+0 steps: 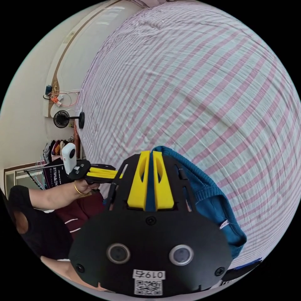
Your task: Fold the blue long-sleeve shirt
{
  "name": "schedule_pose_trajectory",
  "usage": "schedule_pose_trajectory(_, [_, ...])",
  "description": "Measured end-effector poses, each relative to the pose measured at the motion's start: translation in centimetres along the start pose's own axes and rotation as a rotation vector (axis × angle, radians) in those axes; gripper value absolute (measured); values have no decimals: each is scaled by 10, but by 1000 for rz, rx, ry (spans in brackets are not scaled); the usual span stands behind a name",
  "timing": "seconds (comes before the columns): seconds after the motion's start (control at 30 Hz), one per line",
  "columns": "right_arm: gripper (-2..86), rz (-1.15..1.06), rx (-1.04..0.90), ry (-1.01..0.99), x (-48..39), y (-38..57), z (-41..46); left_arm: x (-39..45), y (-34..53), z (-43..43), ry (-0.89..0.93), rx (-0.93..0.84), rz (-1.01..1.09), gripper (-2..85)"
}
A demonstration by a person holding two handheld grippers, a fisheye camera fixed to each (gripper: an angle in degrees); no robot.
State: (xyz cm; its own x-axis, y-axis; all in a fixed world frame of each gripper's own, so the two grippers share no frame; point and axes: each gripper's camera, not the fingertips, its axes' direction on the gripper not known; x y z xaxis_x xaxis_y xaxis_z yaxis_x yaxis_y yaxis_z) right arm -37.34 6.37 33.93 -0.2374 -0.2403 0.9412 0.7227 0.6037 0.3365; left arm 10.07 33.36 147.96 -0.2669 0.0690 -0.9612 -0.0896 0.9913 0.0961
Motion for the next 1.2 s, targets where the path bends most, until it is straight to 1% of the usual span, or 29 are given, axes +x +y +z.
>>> schedule_pose_trajectory(0.07, [20, 3, -56, 26, -5, 19, 18, 6, 3, 9, -7, -2, 17, 8])
schedule_pose_trajectory(0.17, [2, 9, -56, 80, -15, 45, 32, 13, 8, 27, 0, -23, 35, 8])
schedule_pose_trajectory(0.23, [-3, 5, -50, 96, -21, 64, 33, 18, 11, 41, -45, -64, 59, 8])
schedule_pose_trajectory(0.3, [-4, -9, -16, 84, -29, 88, 26, 23, 16, 61, -81, -126, 83, 8])
schedule_pose_trajectory(0.4, [-5, -20, 105, 98, -42, 150, 4, 35, 25, 69, -77, -102, 113, 7])
schedule_pose_trajectory(0.47, [-6, -27, 271, 160, -57, 221, -18, 45, 31, 72, -62, -81, 133, 7])
schedule_pose_trajectory(0.5, [-6, -25, 308, 182, -61, 241, -21, 51, 35, 78, -77, -89, 149, 7])
schedule_pose_trajectory(0.53, [-6, -15, 394, 224, -69, 284, -28, 55, 38, 83, -88, -99, 158, 7])
schedule_pose_trajectory(0.57, [-6, 26, 485, 252, -76, 331, -33, 60, 43, 94, -117, -129, 169, 7])
schedule_pose_trajectory(0.6, [-6, 62, 526, 260, -77, 356, -35, 64, 48, 105, -145, -143, 178, 7])
schedule_pose_trajectory(0.67, [-7, 218, 639, 246, -80, 454, -29, 70, 53, 115, -154, -105, 193, 8])
schedule_pose_trajectory(0.7, [-7, 257, 647, 251, -81, 478, -24, 74, 54, 121, -129, -72, 196, 8])
schedule_pose_trajectory(0.73, [-7, 327, 644, 279, -84, 525, -12, 76, 54, 124, -116, -57, 198, 8])
schedule_pose_trajectory(0.77, [-7, 389, 635, 303, -89, 568, 3, 80, 52, 130, -112, -28, 202, 8])
schedule_pose_trajectory(0.8, [-7, 415, 630, 309, -91, 589, 11, 84, 50, 138, -136, -13, 212, 8])
schedule_pose_trajectory(0.87, [-7, 492, 568, 325, -102, 659, 44, 90, 47, 155, -174, -33, 234, 8])
schedule_pose_trajectory(0.97, [-7, 549, 522, 299, -113, 726, 81, 99, 50, 186, -262, -91, 278, 8])
schedule_pose_trajectory(1.03, [-7, 565, 566, 318, -127, 760, 88, 110, 56, 199, -290, -105, 312, 7])
schedule_pose_trajectory(1.13, [-6, 567, 670, 462, -165, 809, 79, 149, 82, 200, -259, -84, 426, 7])
schedule_pose_trajectory(1.2, [-6, 540, 711, 493, -188, 835, 71, 196, 127, 203, -271, -117, 569, 7])
